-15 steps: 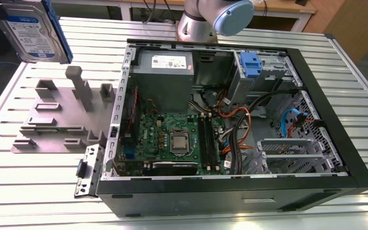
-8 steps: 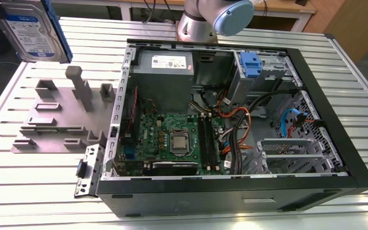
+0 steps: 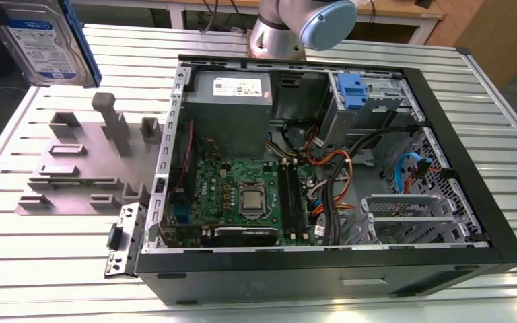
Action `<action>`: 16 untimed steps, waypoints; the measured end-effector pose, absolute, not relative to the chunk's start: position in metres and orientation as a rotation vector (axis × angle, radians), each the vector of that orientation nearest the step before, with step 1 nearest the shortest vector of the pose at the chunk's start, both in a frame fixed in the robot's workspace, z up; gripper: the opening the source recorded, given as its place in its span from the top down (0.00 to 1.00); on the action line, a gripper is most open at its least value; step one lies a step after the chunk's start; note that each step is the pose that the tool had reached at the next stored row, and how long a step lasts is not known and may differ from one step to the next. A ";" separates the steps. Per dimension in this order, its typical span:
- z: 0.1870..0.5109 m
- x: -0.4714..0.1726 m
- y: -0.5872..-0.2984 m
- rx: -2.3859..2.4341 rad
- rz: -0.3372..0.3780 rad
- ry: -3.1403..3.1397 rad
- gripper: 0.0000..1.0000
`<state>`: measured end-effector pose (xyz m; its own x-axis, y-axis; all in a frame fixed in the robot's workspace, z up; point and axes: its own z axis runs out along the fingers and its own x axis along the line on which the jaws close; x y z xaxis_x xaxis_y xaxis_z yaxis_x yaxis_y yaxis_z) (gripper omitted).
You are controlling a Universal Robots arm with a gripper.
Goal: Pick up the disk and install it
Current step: 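Pick up the disk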
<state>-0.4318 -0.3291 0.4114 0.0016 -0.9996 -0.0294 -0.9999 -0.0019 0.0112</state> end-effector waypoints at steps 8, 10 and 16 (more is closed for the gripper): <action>0.415 -0.432 -0.329 -2.214 0.045 2.210 0.64; 0.415 -0.432 -0.329 -2.214 0.045 2.210 0.64; 0.418 -0.432 -0.329 -2.214 0.045 2.210 0.64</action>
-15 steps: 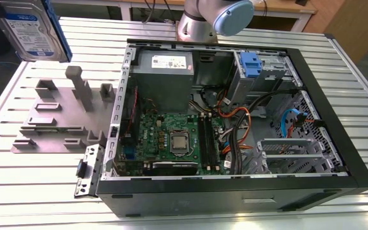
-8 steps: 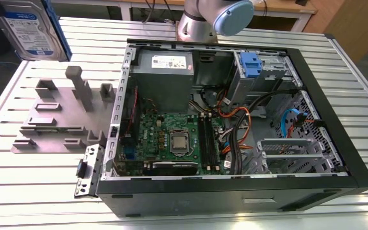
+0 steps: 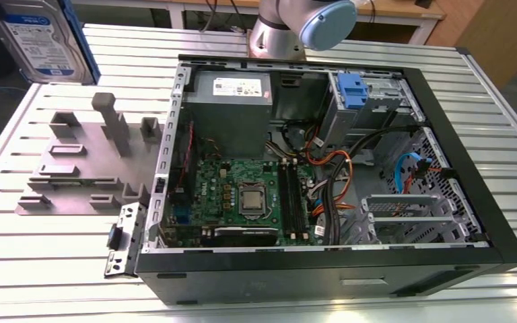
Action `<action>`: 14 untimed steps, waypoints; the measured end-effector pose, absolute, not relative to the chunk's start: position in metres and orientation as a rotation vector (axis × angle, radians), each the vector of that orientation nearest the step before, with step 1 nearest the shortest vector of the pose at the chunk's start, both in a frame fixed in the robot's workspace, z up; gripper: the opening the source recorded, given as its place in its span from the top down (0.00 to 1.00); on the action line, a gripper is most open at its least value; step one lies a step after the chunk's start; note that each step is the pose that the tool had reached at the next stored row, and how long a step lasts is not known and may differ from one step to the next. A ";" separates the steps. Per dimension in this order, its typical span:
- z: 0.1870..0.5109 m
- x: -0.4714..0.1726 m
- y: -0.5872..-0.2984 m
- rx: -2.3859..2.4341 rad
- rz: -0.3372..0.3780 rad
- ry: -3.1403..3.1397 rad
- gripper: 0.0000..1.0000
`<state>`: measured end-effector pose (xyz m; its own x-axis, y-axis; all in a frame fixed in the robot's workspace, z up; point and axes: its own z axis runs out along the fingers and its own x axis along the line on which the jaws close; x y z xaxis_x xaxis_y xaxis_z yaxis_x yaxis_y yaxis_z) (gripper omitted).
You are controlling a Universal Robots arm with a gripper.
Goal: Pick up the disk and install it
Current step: 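Pick up the disk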
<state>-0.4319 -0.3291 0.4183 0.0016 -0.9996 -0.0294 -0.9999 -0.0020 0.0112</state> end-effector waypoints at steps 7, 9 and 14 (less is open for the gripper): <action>0.421 -0.432 -0.329 -2.214 0.045 2.210 0.64; 0.422 -0.432 -0.329 -2.214 0.045 2.210 0.64; 0.424 -0.432 -0.329 -2.214 0.045 2.210 0.64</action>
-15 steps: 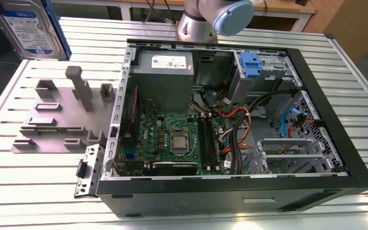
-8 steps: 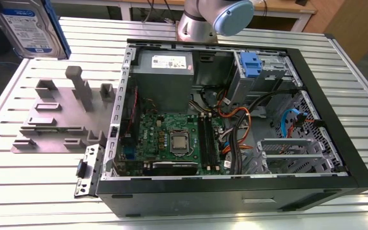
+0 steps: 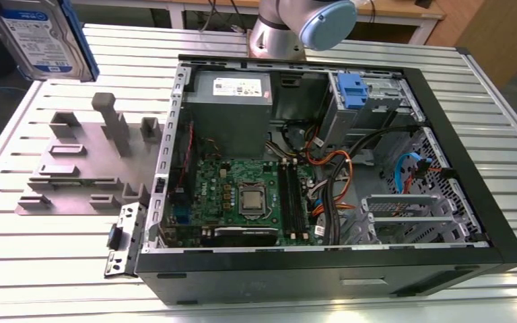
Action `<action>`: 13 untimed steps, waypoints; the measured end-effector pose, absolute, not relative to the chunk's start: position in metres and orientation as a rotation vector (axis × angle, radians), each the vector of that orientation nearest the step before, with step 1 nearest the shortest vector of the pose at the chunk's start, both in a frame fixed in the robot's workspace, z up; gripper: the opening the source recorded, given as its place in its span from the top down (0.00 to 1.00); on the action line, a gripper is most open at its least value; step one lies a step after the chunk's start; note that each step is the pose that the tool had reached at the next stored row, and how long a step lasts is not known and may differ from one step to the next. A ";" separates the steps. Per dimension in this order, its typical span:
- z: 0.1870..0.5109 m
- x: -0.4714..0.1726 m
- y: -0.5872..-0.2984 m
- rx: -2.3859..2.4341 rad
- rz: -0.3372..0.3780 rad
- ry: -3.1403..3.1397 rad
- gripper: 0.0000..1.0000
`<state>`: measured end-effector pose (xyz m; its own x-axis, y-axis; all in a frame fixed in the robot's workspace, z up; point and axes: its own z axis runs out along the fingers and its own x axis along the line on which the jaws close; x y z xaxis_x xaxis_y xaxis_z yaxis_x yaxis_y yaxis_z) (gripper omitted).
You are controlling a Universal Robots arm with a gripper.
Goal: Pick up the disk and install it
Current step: 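Pick up the disk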
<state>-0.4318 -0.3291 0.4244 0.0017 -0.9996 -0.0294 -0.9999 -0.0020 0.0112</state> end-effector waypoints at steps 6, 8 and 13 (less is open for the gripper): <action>0.426 -0.432 -0.329 -2.214 0.045 2.210 0.64; 0.427 -0.432 -0.329 -2.214 0.045 2.210 0.64; 0.428 -0.432 -0.329 -2.214 0.045 2.210 0.64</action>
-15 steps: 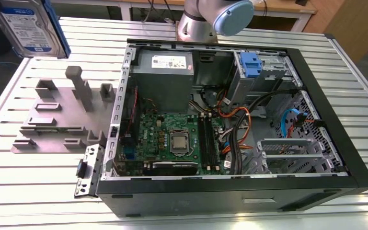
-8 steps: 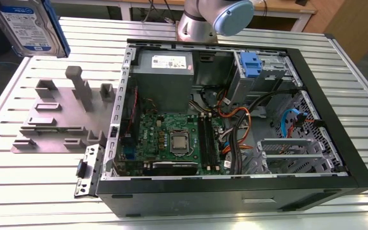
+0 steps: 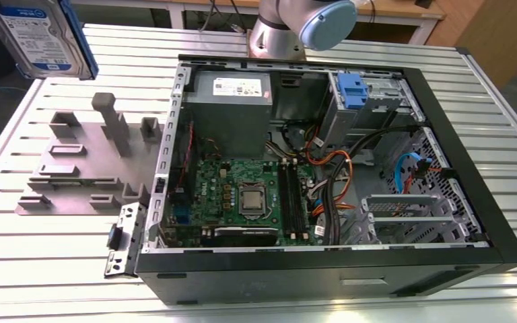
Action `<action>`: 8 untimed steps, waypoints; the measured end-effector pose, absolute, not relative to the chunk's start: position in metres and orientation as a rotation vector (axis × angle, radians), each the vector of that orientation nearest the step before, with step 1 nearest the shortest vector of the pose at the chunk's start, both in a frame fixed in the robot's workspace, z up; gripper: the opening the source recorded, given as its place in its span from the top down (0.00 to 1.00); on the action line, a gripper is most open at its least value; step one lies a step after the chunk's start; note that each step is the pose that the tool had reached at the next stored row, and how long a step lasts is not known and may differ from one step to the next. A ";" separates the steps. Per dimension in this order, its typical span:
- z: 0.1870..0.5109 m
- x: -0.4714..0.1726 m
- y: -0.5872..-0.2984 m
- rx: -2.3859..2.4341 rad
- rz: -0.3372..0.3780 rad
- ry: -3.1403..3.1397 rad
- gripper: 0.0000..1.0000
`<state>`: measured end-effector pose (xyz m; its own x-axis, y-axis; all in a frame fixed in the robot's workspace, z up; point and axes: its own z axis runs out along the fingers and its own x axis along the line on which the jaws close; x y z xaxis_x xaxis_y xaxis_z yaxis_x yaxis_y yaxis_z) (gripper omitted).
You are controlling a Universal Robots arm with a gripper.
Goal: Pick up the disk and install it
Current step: 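Pick up the disk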
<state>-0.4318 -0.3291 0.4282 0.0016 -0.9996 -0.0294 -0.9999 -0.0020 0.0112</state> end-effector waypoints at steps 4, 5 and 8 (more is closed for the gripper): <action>0.429 -0.432 -0.329 -2.214 0.045 2.210 0.64; 0.430 -0.432 -0.329 -2.214 0.045 2.210 0.64; 0.431 -0.432 -0.329 -2.214 0.045 2.210 0.64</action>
